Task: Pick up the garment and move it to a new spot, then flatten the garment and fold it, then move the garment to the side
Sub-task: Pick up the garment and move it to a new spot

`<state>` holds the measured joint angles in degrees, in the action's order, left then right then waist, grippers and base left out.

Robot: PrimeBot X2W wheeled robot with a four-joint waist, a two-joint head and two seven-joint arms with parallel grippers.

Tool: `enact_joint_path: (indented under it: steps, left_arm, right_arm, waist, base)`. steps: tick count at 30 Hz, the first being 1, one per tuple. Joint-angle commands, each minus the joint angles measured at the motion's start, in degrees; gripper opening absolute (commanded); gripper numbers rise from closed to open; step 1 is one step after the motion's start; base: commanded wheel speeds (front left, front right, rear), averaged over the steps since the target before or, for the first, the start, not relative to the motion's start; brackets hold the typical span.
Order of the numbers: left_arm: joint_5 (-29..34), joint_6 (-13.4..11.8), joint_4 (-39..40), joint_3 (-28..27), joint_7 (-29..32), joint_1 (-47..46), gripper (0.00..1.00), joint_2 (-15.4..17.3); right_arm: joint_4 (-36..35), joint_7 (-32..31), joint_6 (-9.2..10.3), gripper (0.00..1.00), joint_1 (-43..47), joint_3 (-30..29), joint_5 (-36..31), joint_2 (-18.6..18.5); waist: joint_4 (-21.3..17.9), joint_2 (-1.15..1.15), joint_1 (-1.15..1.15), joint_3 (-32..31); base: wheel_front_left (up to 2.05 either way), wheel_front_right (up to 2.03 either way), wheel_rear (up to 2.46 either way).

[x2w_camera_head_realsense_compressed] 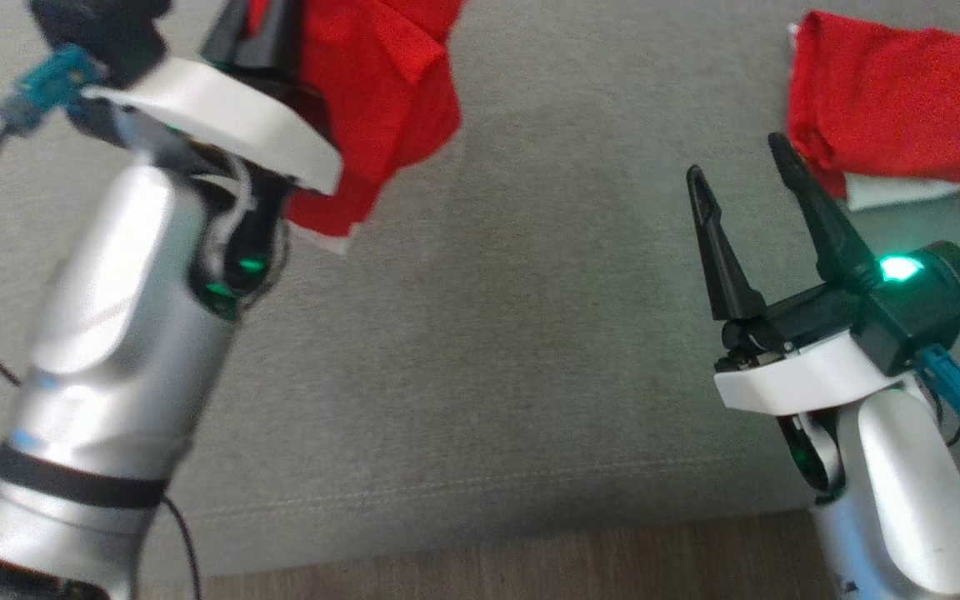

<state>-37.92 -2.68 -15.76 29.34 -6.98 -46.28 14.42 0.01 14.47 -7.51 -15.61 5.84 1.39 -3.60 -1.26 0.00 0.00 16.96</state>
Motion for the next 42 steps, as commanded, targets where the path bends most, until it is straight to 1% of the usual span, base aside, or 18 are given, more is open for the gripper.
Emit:
enact_joint_path:
  steps: [1,7,8,9,10,12,15,18,20,23,27,32,34,36,38,39,41,42]
  left_arm:
    - [0.39,-1.10,1.37,-1.35,0.06,-1.49,0.00,0.42]
    - [3.25,-2.58,-5.95,3.82,-1.36,-1.41,0.00,-5.46]
    - [3.69,-3.02,-9.05,5.01,-2.54,-1.49,0.06,-7.63]
    - [3.90,-2.93,-10.34,5.74,-3.19,-1.61,0.66,-8.50]
    - [4.03,-2.65,-11.44,6.52,-3.75,-1.78,1.00,-9.21]
    - [3.99,-2.02,-12.96,7.81,-4.64,-2.26,1.00,-10.20]
    - [3.82,-1.91,-13.74,8.18,-5.61,-2.96,1.00,-10.70]
    - [3.48,-2.07,-14.05,7.27,-6.81,-3.86,1.00,-10.95]
    - [3.46,-2.04,-13.55,6.01,-7.35,-4.03,1.00,-10.51]
    - [4.22,-2.61,-11.72,3.39,-7.82,-3.40,1.00,-7.97]
    - [6.38,-3.79,-7.13,-1.04,-7.98,0.07,1.00,-3.21]
    - [10.92,-4.05,1.36,-6.69,-8.00,9.27,1.00,2.11]
    - [12.39,-4.12,4.71,-9.37,-8.00,13.99,1.00,3.01]
    - [13.53,-4.22,7.74,-12.32,-8.00,18.87,1.00,2.91]
    - [14.27,-3.61,10.48,-14.90,-8.01,23.62,1.00,1.88]
    - [14.38,-3.03,11.60,-16.08,-8.01,25.79,1.00,0.94]
    - [13.65,-0.61,13.39,-18.32,-8.01,29.61,1.00,-1.67]
    - [13.80,0.11,13.94,-19.86,-8.01,31.35,1.00,-2.92]
  right_arm:
    - [-2.60,0.50,0.02,1.00,-1.07,1.09,0.57,0.72]
    - [-3.92,0.51,0.02,1.00,-1.79,0.88,1.63,0.72]
    - [-4.10,0.51,0.02,1.00,-1.96,0.82,2.00,0.72]
    - [-4.17,0.51,0.02,1.00,-2.03,0.81,2.14,0.72]
    - [-4.23,0.52,0.02,1.00,-2.08,0.79,2.28,0.72]
    - [-4.40,0.52,0.02,1.00,-2.11,0.62,2.50,0.72]
    - [-4.52,0.52,0.02,1.00,-2.08,0.37,2.69,0.72]
    - [-4.35,0.52,0.02,1.00,-1.90,0.54,2.84,0.72]
    - [-4.01,0.52,0.02,1.00,-1.61,0.72,2.76,0.72]
    - [-3.27,0.52,0.02,1.00,-1.05,0.75,2.48,0.72]
    - [-2.15,0.52,0.02,1.00,-0.13,0.58,1.72,0.72]
    - [-0.55,0.52,0.02,1.00,1.24,0.12,0.59,0.72]
    - [-0.07,0.52,0.02,1.00,1.92,-0.31,0.26,0.72]
    - [0.52,0.52,0.02,1.00,2.65,-0.49,-0.06,0.72]
    - [1.00,0.52,0.02,1.00,3.29,-0.49,-0.40,0.72]
    - [1.09,0.52,0.02,1.00,3.62,-0.66,-0.55,0.72]
    - [1.48,0.52,0.02,1.00,4.34,-1.18,-0.74,0.72]
    - [1.80,0.52,0.02,1.00,4.85,-1.34,-0.85,0.72]
  waist:
    - [-2.63,0.00,0.00,1.81]
    - [-7.24,0.00,0.00,4.12]
    - [-8.24,0.00,0.00,4.53]
    - [-8.57,0.00,0.00,4.65]
    - [-8.82,0.00,0.00,4.73]
    - [-9.00,0.00,0.00,4.77]
    - [-8.79,0.00,0.00,4.57]
    - [-7.59,0.00,0.00,3.85]
    - [-6.42,0.00,0.00,3.14]
    - [-4.19,0.00,0.00,1.79]
    - [-0.77,0.00,0.00,-0.15]
    - [3.18,0.00,0.00,-2.06]
    - [4.66,0.00,0.00,-2.76]
    - [5.91,0.00,0.00,-3.58]
    - [6.87,0.00,0.00,-4.24]
    - [7.38,0.00,0.00,-4.52]
    - [8.40,0.00,0.00,-5.40]
    - [8.81,0.00,0.00,-6.02]
  base:
    - [0.00,0.00,0.00]
    - [0.00,0.00,0.00]
    - [0.00,0.00,0.00]
    - [0.00,0.00,0.00]
    - [0.00,0.00,0.00]
    - [0.00,0.00,0.00]
    - [0.00,0.00,0.00]
    - [0.00,0.00,0.00]
    - [0.00,0.00,0.00]
    - [0.00,0.00,0.00]
    - [0.00,0.00,0.00]
    - [0.00,0.00,0.00]
    - [0.00,0.00,0.00]
    - [0.00,0.00,0.00]
    - [0.00,0.00,0.00]
    - [0.00,0.00,0.00]
    - [0.00,0.00,0.00]
    - [0.00,0.00,0.00]
